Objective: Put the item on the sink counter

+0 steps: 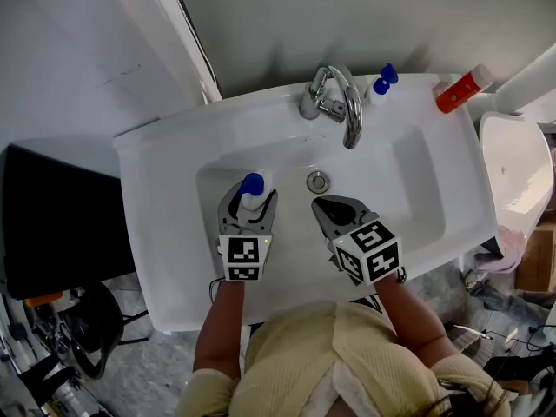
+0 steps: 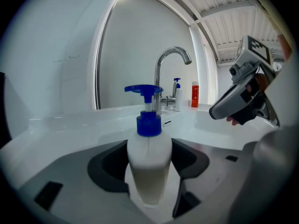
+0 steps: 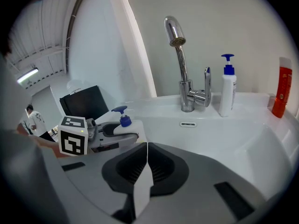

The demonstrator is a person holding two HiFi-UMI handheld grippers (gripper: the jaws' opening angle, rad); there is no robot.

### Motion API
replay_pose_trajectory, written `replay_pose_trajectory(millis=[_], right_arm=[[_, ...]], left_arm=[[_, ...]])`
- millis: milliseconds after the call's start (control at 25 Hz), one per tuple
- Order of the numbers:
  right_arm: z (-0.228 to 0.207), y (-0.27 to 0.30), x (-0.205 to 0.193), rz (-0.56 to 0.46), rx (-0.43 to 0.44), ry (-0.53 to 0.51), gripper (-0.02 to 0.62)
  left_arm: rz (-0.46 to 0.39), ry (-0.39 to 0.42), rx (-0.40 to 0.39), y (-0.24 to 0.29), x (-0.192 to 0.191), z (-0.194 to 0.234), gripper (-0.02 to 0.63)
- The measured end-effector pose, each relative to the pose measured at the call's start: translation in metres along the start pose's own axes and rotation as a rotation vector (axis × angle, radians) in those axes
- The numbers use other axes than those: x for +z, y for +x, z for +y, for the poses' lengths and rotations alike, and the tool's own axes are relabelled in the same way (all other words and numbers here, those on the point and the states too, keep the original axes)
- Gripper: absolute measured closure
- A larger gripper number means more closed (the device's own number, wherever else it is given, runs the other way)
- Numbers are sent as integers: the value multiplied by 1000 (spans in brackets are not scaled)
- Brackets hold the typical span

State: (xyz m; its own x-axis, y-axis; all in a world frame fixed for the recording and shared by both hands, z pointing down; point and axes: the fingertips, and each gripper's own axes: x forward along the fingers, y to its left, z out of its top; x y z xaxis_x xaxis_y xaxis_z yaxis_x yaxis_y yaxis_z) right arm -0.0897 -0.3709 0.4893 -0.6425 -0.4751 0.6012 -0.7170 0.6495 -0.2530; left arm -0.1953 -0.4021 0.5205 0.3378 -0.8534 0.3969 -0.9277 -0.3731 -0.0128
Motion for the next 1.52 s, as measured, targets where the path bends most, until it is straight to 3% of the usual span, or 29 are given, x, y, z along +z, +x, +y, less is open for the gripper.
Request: replay_pose_trajectory(millis=[240,520,1520], right_arm=[[-5,0,-5,12,-2,7,569],[-6,0,-6,20,1,13,569],[-2,1,-10,22,5,28,569]], left_arm=[[-13,65,7,7,-3,-1,310],[-22,67,37,13,-13,3,310],[-41,88,34,19,-20,4,310]])
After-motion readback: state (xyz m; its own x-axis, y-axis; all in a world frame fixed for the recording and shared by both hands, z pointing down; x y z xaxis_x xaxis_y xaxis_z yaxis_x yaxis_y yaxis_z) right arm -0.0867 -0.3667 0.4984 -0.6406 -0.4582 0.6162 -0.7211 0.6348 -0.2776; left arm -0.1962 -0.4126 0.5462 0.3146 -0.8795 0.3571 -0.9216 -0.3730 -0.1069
